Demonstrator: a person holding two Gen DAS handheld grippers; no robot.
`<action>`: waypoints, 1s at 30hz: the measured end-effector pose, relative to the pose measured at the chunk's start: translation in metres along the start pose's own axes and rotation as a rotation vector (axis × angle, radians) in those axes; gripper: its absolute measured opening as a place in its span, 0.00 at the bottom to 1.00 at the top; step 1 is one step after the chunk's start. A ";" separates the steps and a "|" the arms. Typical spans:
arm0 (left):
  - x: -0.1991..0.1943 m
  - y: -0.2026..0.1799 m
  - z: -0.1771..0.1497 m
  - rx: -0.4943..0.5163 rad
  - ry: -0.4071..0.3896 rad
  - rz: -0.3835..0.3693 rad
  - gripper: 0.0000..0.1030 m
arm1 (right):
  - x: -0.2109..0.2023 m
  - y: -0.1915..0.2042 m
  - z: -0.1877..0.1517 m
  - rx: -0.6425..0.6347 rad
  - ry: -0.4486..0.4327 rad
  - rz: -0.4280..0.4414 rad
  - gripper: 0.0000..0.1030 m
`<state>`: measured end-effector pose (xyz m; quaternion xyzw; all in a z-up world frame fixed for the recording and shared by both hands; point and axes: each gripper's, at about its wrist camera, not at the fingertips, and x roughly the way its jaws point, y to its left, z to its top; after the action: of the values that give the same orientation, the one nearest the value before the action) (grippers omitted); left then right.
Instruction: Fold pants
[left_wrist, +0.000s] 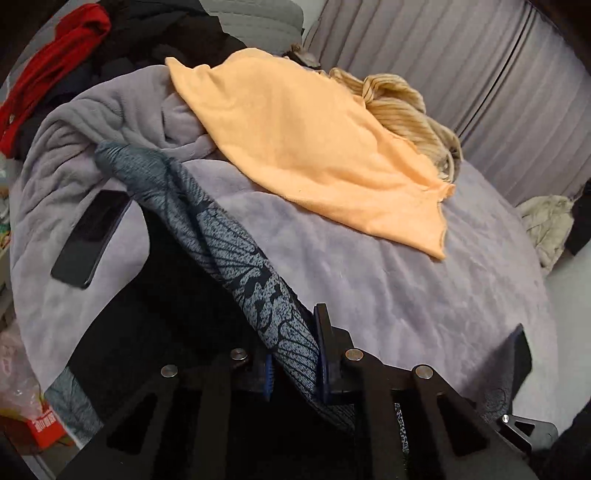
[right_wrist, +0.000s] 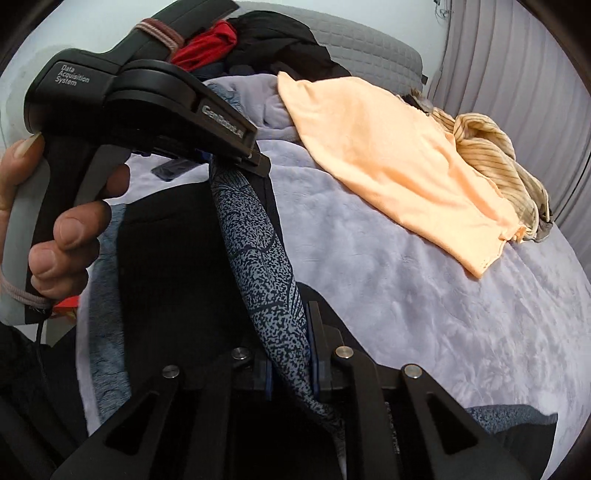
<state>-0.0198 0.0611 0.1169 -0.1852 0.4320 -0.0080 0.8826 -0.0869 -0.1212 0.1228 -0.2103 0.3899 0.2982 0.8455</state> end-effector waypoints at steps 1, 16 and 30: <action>-0.010 0.010 -0.009 -0.008 -0.005 -0.014 0.19 | -0.007 0.012 -0.005 -0.013 -0.006 0.001 0.15; -0.036 0.126 -0.125 -0.206 0.081 -0.093 0.19 | 0.025 0.119 -0.058 -0.064 0.079 -0.056 0.18; -0.071 0.093 -0.065 0.042 -0.163 0.109 0.99 | 0.003 0.105 -0.037 0.148 -0.045 -0.051 0.81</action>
<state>-0.1271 0.1390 0.1036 -0.1430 0.3680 0.0464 0.9176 -0.1749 -0.0651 0.0855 -0.1502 0.3864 0.2518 0.8745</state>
